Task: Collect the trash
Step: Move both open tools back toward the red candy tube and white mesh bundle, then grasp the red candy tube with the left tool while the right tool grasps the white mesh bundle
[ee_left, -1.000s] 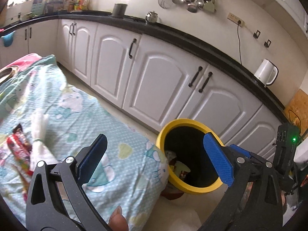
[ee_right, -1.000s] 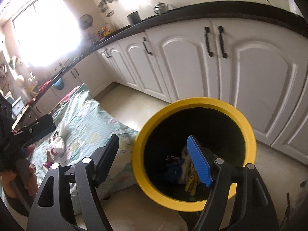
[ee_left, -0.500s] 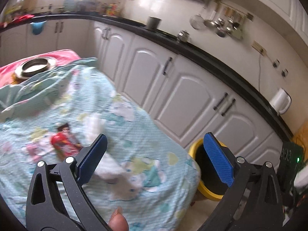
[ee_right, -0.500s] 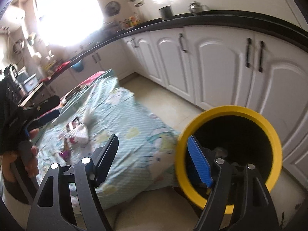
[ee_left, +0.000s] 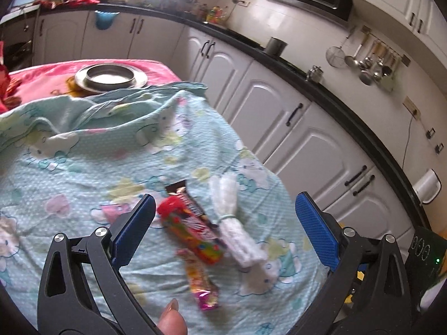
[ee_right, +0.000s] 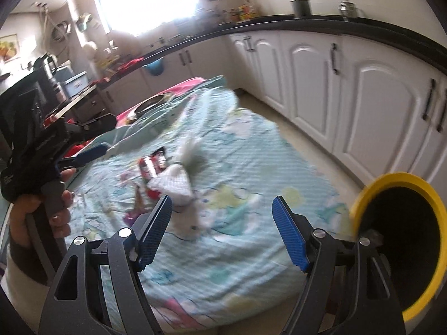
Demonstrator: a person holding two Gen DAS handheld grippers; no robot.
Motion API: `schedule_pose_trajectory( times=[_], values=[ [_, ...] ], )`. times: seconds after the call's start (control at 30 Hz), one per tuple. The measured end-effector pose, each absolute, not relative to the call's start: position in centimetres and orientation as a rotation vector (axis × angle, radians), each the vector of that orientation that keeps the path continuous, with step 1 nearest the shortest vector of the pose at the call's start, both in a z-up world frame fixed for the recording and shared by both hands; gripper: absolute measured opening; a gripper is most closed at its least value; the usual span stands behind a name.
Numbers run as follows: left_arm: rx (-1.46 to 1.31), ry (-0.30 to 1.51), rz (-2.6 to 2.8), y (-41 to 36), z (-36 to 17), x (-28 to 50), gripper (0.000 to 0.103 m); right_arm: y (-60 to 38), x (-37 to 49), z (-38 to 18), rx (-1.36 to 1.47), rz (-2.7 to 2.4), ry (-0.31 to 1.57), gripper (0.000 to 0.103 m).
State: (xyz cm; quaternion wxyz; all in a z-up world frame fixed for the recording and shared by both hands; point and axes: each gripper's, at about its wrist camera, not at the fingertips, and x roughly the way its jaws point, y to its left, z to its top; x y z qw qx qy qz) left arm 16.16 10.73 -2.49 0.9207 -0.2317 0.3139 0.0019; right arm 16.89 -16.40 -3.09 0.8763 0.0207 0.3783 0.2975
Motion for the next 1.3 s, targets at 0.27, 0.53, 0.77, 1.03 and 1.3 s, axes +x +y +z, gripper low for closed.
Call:
schedule_pose_trajectory(
  times=[0.27,0.53,0.77,1.03,1.3],
  values=[
    [-0.52,0.697,0.037,13.0,-4.7,16.5,0.086,-11.7,18.0,-4.2,0.03,0.699,0.824,0.068],
    [-0.625,0.777,0.012,14.0,-7.5,17.7,0.068,-8.9,19.2,-5.9,0.027,0.735,0.871,0.064],
    [-0.704,0.832,-0.007,14.0,-9.4,19.0,0.062,-8.0,20.5,-7.7,0.049,0.738,0.92,0.055],
    [-0.72,0.852,0.002,13.5,-10.5,20.1,0.059,-8.1,21.4,-9.0,0.099,0.747,0.96,0.036],
    [-0.685,0.867,0.032,13.7,-10.9,20.4,0.037,-8.5,21.4,-9.2,0.098,0.755,0.954,0.011]
  ],
)
